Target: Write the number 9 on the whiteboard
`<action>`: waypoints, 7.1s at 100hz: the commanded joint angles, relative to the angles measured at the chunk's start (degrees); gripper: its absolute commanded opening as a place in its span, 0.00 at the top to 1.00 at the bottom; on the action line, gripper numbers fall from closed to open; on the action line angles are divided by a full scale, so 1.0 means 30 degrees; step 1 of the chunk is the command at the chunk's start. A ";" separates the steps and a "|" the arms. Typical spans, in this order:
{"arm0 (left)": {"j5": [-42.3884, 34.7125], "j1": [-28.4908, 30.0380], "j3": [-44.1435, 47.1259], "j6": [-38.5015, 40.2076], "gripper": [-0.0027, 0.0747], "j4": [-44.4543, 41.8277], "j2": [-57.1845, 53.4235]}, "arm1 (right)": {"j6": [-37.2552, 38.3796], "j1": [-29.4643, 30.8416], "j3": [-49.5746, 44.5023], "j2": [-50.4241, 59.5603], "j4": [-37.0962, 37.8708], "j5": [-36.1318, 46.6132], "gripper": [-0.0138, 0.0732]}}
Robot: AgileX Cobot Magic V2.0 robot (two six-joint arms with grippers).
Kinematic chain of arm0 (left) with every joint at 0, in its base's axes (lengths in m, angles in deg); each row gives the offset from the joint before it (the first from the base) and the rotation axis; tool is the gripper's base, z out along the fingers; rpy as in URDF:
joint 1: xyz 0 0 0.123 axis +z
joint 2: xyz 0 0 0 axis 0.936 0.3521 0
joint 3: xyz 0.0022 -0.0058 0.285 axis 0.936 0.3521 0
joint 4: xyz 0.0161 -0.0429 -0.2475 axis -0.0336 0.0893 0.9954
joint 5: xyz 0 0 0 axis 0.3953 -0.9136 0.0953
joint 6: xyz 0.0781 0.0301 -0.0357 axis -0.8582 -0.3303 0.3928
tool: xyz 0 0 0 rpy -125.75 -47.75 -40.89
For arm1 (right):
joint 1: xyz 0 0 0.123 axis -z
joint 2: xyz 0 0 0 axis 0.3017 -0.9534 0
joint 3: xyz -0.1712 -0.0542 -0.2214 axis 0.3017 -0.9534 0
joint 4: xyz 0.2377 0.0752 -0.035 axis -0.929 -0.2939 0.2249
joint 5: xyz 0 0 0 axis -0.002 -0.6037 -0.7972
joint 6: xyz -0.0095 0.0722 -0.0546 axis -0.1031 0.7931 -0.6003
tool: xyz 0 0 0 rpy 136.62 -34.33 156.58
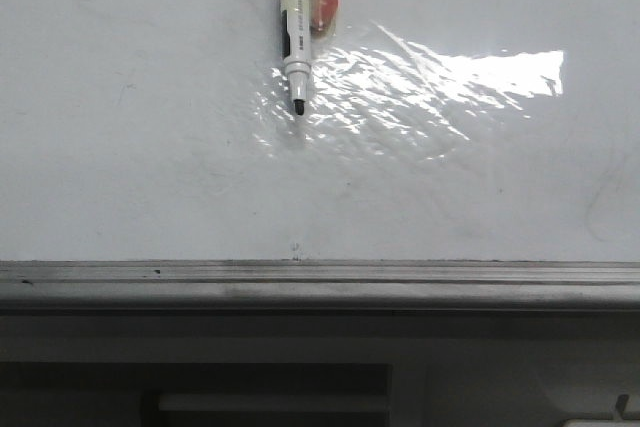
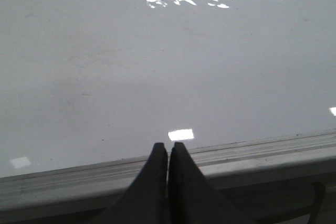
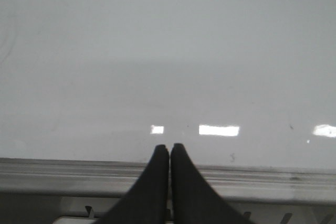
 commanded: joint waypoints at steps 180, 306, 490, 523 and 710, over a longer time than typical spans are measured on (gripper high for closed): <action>0.1811 0.0056 -0.6032 -0.1483 0.99 1.1541 0.4055 | -0.0062 0.0134 0.8354 -0.2522 -0.1480 -0.5356 0.89; -0.8993 -1.4808 -1.4411 -0.7431 0.47 1.8574 2.3869 | -0.0062 -0.1312 1.2137 -0.5795 -0.1709 -0.8159 0.41; 0.5433 -1.4855 -1.3180 -1.8076 0.99 1.2146 1.8426 | -2.6702 -1.1772 1.4974 -1.8162 -2.3371 -0.8530 0.41; 0.5433 -1.4855 -1.3180 -1.8072 0.99 1.2146 1.8426 | -2.6702 -1.3311 1.5396 -2.0326 -2.4099 -0.7801 0.45; -0.1041 -1.4785 -1.0229 0.3908 0.99 -0.2693 0.7195 | -0.8703 -1.1028 1.3197 -1.6080 -0.1177 0.5710 0.88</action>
